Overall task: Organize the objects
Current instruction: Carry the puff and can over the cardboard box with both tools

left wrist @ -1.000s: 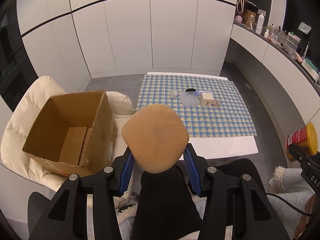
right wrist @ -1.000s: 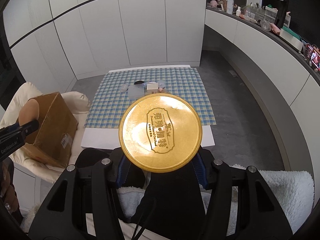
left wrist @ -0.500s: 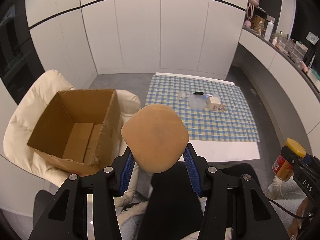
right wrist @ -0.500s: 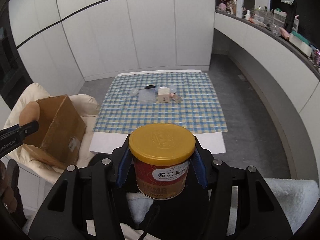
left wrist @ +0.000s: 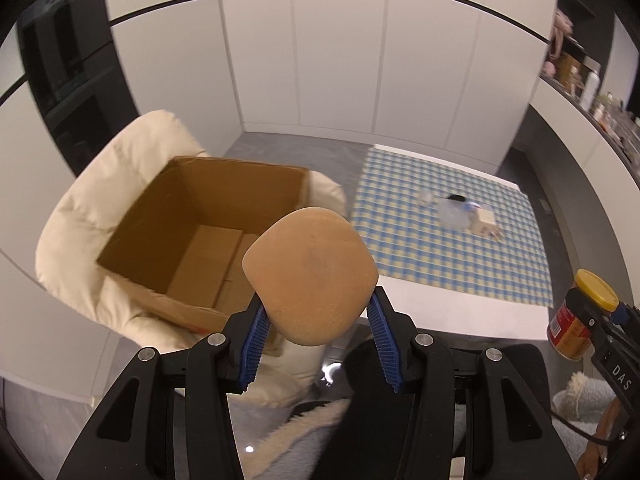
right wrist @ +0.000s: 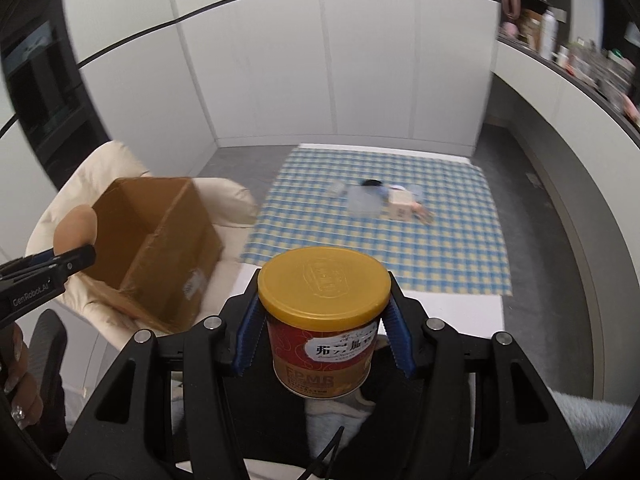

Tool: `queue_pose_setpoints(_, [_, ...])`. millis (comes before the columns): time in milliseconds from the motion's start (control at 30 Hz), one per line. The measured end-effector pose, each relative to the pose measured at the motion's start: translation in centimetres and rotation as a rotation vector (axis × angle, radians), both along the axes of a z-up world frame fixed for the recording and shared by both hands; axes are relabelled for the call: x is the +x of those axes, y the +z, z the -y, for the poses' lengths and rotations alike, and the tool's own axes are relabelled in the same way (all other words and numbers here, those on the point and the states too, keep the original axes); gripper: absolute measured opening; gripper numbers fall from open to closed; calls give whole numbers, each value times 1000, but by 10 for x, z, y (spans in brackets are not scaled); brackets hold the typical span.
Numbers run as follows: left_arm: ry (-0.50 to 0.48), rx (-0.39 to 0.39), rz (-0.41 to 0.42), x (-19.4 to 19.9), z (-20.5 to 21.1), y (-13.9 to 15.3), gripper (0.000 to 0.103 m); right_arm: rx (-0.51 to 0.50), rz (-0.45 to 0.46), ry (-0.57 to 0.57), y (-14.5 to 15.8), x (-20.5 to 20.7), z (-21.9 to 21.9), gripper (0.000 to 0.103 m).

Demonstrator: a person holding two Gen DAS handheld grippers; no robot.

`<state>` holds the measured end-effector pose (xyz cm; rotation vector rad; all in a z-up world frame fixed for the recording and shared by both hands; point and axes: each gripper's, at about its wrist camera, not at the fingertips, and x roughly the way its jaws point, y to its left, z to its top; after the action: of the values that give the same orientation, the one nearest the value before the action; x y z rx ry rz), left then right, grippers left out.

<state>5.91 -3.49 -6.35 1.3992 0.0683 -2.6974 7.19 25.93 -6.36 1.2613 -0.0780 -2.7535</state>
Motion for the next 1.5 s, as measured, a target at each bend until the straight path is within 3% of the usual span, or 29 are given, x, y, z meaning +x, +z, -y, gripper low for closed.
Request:
queue_pose_setpoints(467, [176,-43,42,16,86,-5,49,-2,-3,351,6,-31,152,57])
queue_pose_setpoints(767, [223,-30,55,16,115,-11,49,2,29,493,-2,-28,216,57])
queue_pose_setpoints(1500, [233,-1,85,-4,131,-23,49,24,57,547,-12,-38,247,57])
